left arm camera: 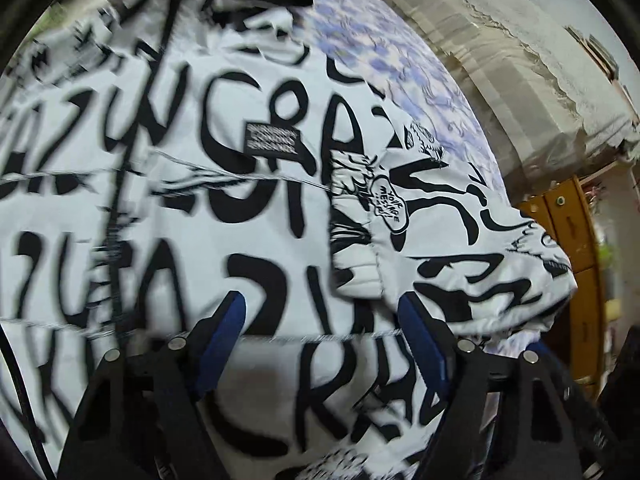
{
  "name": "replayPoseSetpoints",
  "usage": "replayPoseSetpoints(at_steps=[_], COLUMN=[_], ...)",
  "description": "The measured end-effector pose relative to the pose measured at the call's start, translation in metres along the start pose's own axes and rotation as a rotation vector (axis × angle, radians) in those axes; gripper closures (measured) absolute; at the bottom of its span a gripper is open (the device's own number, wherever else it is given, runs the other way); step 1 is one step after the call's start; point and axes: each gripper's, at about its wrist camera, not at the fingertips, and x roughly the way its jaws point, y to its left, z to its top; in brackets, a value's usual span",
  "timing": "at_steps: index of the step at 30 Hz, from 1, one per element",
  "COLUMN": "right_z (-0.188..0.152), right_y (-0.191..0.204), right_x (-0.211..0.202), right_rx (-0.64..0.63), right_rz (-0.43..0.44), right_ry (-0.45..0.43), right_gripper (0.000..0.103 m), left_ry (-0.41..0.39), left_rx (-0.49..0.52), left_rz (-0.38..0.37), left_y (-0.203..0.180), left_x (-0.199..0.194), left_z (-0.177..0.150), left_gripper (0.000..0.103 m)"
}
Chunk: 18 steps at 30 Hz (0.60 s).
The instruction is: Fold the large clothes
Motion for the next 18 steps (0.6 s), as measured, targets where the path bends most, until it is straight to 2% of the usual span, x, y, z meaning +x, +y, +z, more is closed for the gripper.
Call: replayPoseSetpoints(at_steps=[3, 6, 11, 12, 13, 14, 16, 18], right_z=[-0.004, -0.009, -0.015, -0.016, -0.018, -0.019, -0.02, -0.021], right_y=[-0.005, -0.005, -0.001, -0.001, -0.001, -0.001, -0.003, -0.004], right_x=[-0.003, -0.006, -0.007, -0.007, -0.008, -0.008, -0.008, -0.008], right_rx=[0.034, 0.039, 0.015, 0.011, 0.009, 0.009, 0.014, 0.017], right_rz=[0.024, 0.031, 0.022, 0.019, 0.015, 0.013, 0.006, -0.002], right_ry=[-0.007, -0.013, -0.017, -0.019, -0.019, -0.019, -0.015, -0.013], right_gripper=[0.058, 0.058, 0.058, 0.058, 0.058, 0.058, 0.058, 0.058], left_ry=[0.035, 0.05, 0.07, 0.074, 0.079, 0.088, 0.112, 0.06], left_rx=[-0.024, -0.026, -0.006, -0.003, 0.003, 0.018, 0.059, 0.117], left_rz=[-0.034, -0.037, 0.018, 0.026, 0.028, 0.039, 0.103, 0.14], left_y=[-0.003, -0.009, -0.022, -0.025, -0.03, -0.036, -0.052, -0.072], left_x=[0.02, 0.038, 0.057, 0.058, 0.06, 0.061, 0.065, 0.055], left_z=[0.008, 0.016, 0.03, 0.032, 0.036, 0.039, 0.046, 0.053], left_gripper=[0.027, 0.027, 0.027, 0.032, 0.044, 0.076, 0.084, 0.09])
